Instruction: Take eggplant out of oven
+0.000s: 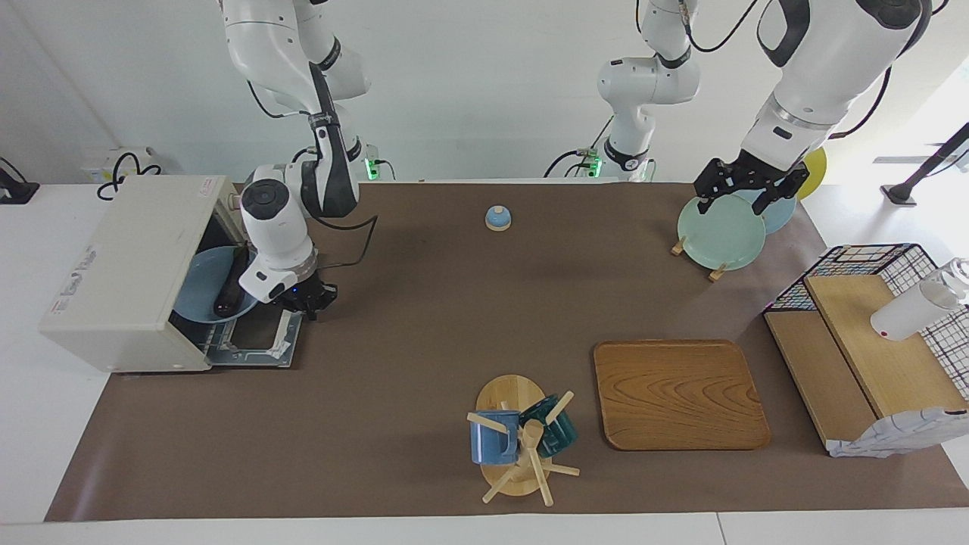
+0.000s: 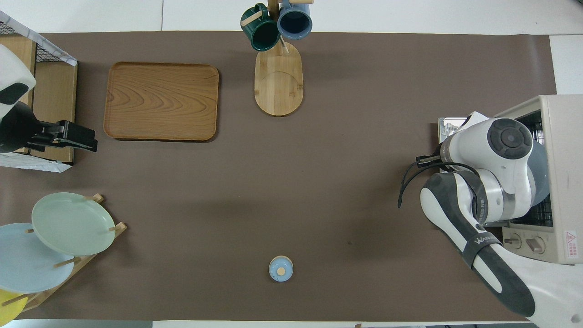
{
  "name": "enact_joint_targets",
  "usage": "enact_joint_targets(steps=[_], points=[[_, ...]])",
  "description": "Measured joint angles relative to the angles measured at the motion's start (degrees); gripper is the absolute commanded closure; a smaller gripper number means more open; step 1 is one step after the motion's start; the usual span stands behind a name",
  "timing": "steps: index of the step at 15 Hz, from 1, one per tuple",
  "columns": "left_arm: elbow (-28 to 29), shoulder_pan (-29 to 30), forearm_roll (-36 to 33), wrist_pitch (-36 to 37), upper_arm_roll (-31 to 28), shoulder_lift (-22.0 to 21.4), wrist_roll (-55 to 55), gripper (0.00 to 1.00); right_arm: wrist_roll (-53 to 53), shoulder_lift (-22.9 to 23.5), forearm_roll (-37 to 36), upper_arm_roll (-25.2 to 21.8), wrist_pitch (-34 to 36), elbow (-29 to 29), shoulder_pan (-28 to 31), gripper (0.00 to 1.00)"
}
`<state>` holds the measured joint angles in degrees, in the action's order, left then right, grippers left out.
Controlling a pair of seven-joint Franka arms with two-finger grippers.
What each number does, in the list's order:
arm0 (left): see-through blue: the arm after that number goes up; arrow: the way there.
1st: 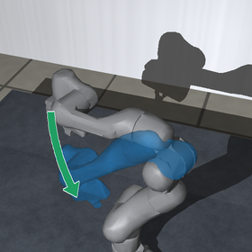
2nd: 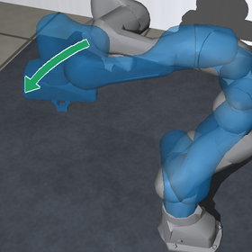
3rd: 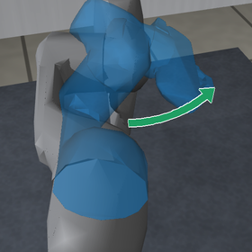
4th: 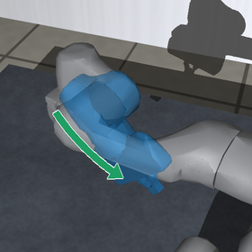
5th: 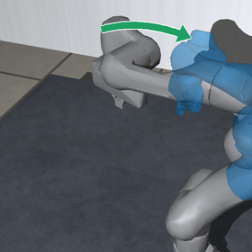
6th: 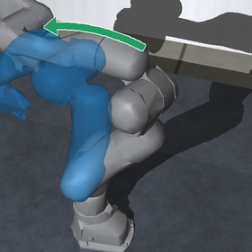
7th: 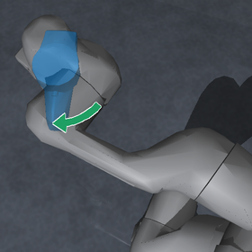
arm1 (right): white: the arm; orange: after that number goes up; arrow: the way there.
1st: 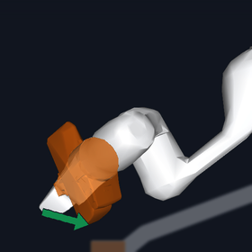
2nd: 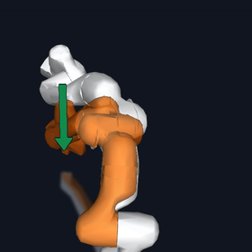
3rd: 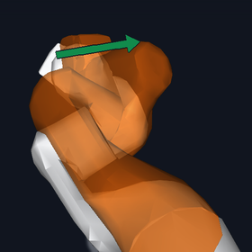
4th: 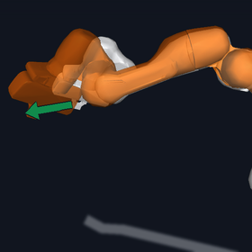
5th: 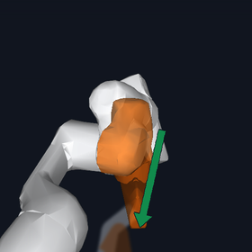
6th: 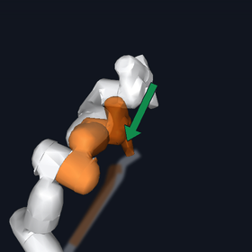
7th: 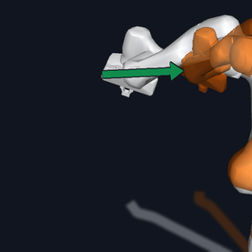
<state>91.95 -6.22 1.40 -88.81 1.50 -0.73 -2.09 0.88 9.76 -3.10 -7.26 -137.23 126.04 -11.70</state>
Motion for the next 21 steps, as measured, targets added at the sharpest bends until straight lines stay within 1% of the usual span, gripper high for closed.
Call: enact_joint_targets(steps=[1,2,3,4,5,7,10,13,18,20,21], points=[[0.0,0.0,0.0,0.0,0.0,0.0,0.0,0.0,-0.05,-0.05,0.5,0.0,0.59,-0.87,-0.75,1.0],[0.0,0.0,0.0,0.0,0.0,0.0,0.0,0.0,-0.27,-0.17,0.6,0.0,2.91,-2.56,-1.43,0.69],[0.0,0.0,0.0,0.0,0.0,0.0,0.0,0.0,-0.7,-0.36,0.62,0.01,6.58,-5.0,-1.88,0.47],[0.0,0.0,0.0,0.0,0.0,0.0,0.0,0.0,-1.48,-0.59,0.62,0.0,10.81,-7.82,-2.14,0.45],[0.0,0.0,0.0,0.0,0.0,0.0,0.0,0.0,-2.29,-0.95,0.59,0.0,14.77,-10.33,-2.19,0.46],[0.0,0.0,0.0,0.0,0.0,0.0,0.0,0.0,-3.89,-2.14,-1.03,-0.25,20.36,-12.99,-2.16,0.48],[0.0,0.0,0.0,0.0,0.0,0.0,0.0,0.0,-8.04,-3.7,-6.76,-0.79,25.45,-13.17,-1.51,0.48],[0.0,0.0,0.0,0.0,0.0,0.0,0.0,0.0,-8.45,-4.14,-7.48,-0.88,25.63,-10.54,1.74,0.53],[0.0,0.0,0.0,0.0,0.0,0.0,0.0,0.0,-8.45,-5.14,-7.51,-0.96,20.51,-5.1,5.46,0.53],[0.0,0.0,0.0,0.0,-0.02,0.0,0.0,0.0,-8.45,-5.66,-7.51,-0.96,19.43,-4.02,5.74,0.6],[0.0,0.0,0.0,0.0,-0.03,0.0,0.0,0.0,-8.45,-5.84,-7.51,-0.96,19.11,-3.63,5.75,0.71]])
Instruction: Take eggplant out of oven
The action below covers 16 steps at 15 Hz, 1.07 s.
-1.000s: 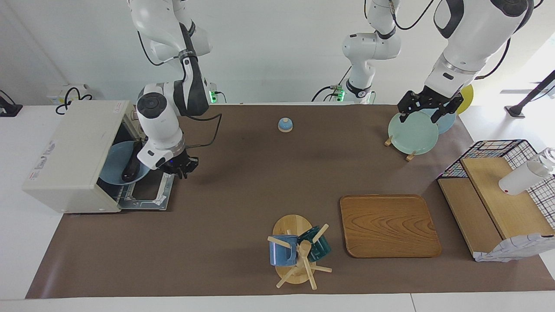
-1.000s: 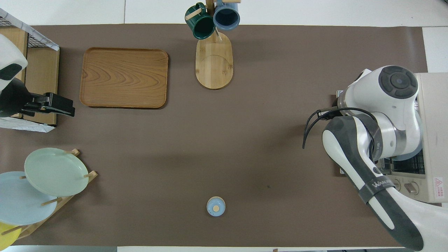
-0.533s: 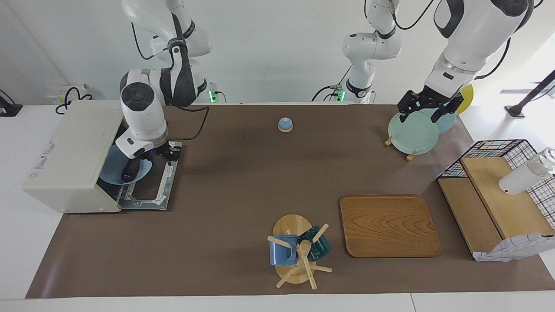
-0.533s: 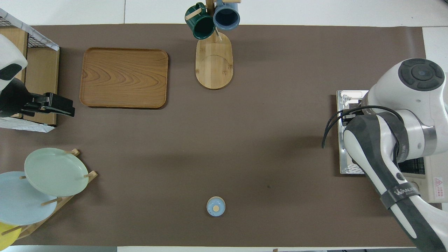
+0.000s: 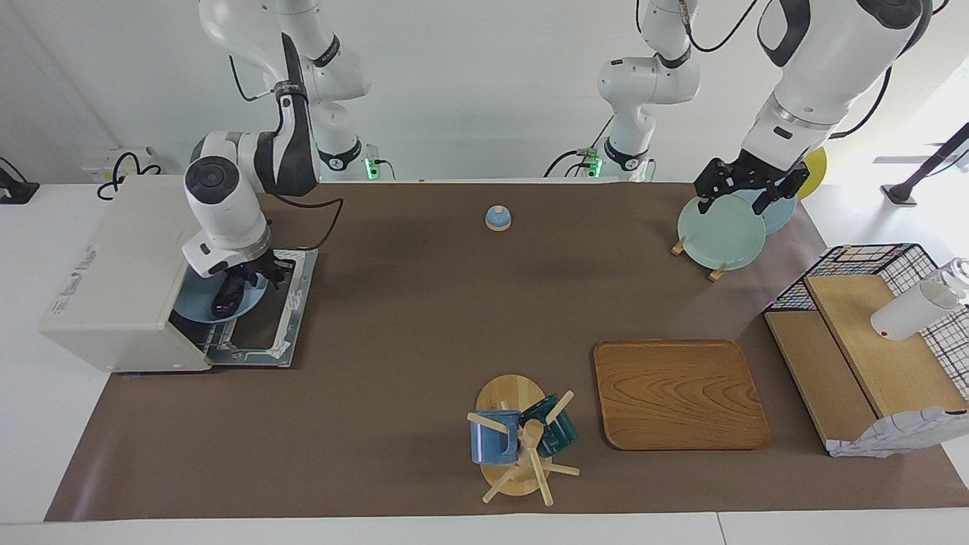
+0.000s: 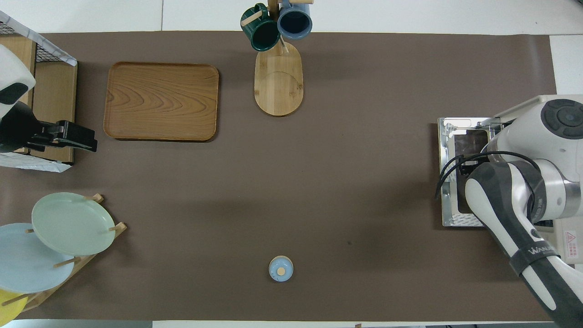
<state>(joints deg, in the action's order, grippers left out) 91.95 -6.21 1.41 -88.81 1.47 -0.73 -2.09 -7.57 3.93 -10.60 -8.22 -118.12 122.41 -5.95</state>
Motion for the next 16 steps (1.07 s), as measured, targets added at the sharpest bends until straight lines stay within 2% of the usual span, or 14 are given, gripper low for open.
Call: enact_joint_targets(steps=[1,4,5,6,10,13,16], points=[[0.0,0.0,0.0,0.0,0.0,0.0,0.0,0.0,0.0,-0.2,0.0,0.0,-0.07,0.38,0.0,0.75],[0.0,0.0,0.0,0.0,0.0,0.0,0.0,0.0,0.0,-0.83,-0.47,0.0,-0.14,1.67,0.0,0.74],[0.0,0.0,0.0,0.0,0.0,0.0,0.0,0.0,0.0,-1.01,-1.04,0.0,-0.33,2.06,0.0,0.83],[0.0,0.0,0.0,0.0,0.0,0.0,0.0,0.0,0.0,-1.17,-1.52,0.01,-0.61,2.36,0.0,1.0],[0.0,0.0,0.0,0.0,-0.01,0.0,0.0,0.0,0.19,-1.9,-5.97,0.17,-0.88,2.49,-1.54,1.0],[0.0,0.0,0.0,0.0,-0.01,0.0,0.0,0.0,0.17,-2.14,-7.36,0.31,0.23,2.04,-5.54,1.0],[0.0,0.0,0.0,0.0,-0.01,0.0,0.0,0.0,-0.07,-1.97,-7.37,0.51,2.58,-0.89,-11.5,1.0]])
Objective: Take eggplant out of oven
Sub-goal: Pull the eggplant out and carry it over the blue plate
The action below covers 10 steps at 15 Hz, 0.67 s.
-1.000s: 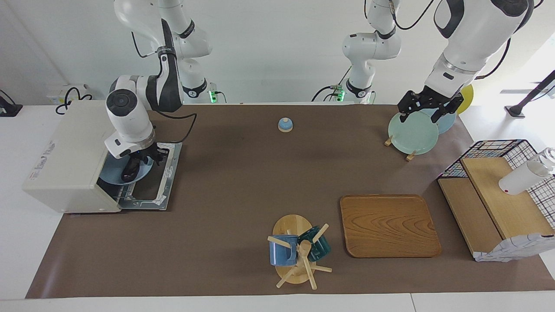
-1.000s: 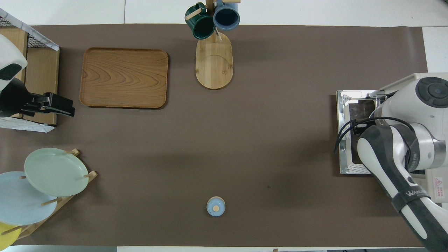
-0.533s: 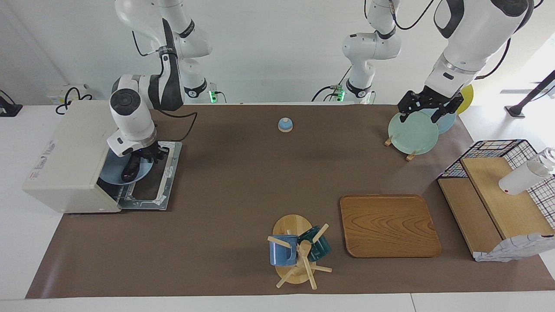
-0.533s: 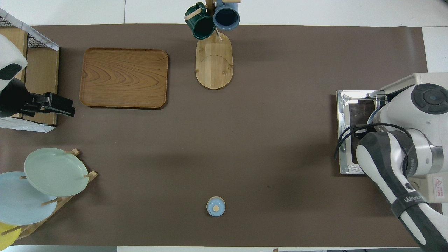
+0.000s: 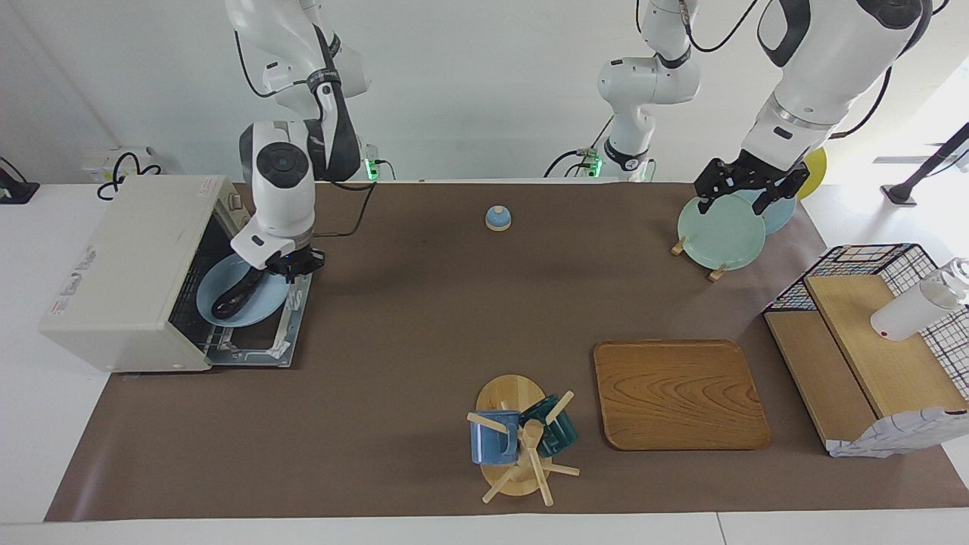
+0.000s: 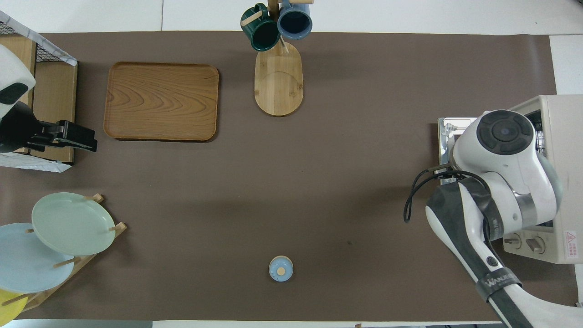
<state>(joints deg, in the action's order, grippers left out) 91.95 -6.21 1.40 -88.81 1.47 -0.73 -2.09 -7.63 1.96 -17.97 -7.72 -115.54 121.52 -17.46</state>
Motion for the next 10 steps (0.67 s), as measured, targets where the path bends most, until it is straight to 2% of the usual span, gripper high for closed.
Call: enact_joint_targets(steps=[6,8,10], points=[[0.0,0.0,0.0,0.0,0.0,0.0,0.0,0.0,-6.9,3.41,5.35,0.35,1.78,-7.75,-12.03,1.0],[0.0,0.0,0.0,0.0,0.0,0.0,0.0,0.0,-11.19,6.86,5.82,0.44,3.63,-12.86,-16.25,1.0],[0.0,0.0,0.0,0.0,0.0,0.0,-0.01,0.0,-16.34,12.42,8.05,0.47,6.87,-20.93,-20.24,1.0]])
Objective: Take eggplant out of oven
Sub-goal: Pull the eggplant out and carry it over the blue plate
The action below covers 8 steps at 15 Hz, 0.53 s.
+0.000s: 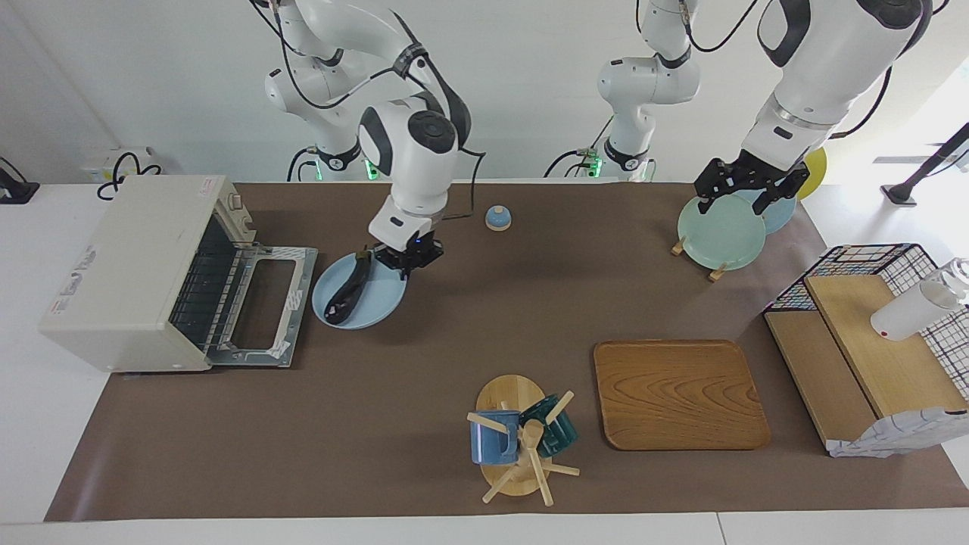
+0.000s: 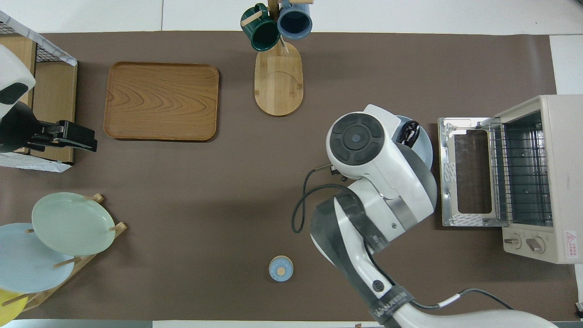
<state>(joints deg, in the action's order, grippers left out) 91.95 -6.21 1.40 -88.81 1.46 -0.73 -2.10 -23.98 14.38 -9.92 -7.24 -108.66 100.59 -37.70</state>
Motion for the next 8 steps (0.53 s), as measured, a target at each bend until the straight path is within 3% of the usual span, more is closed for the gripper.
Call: enact_joint_targets(steps=[3,8], points=[[0.0,0.01,0.0,0.0,-0.03,0.0,0.0,0.0,-5.8,8.97,4.07,0.02,1.59,-10.29,-3.95,1.0],[0.0,0.5,0.0,0.0,-0.18,0.0,-0.01,0.0,-12.31,14.1,5.86,0.1,-1.76,-13.19,-8.96,1.0]])
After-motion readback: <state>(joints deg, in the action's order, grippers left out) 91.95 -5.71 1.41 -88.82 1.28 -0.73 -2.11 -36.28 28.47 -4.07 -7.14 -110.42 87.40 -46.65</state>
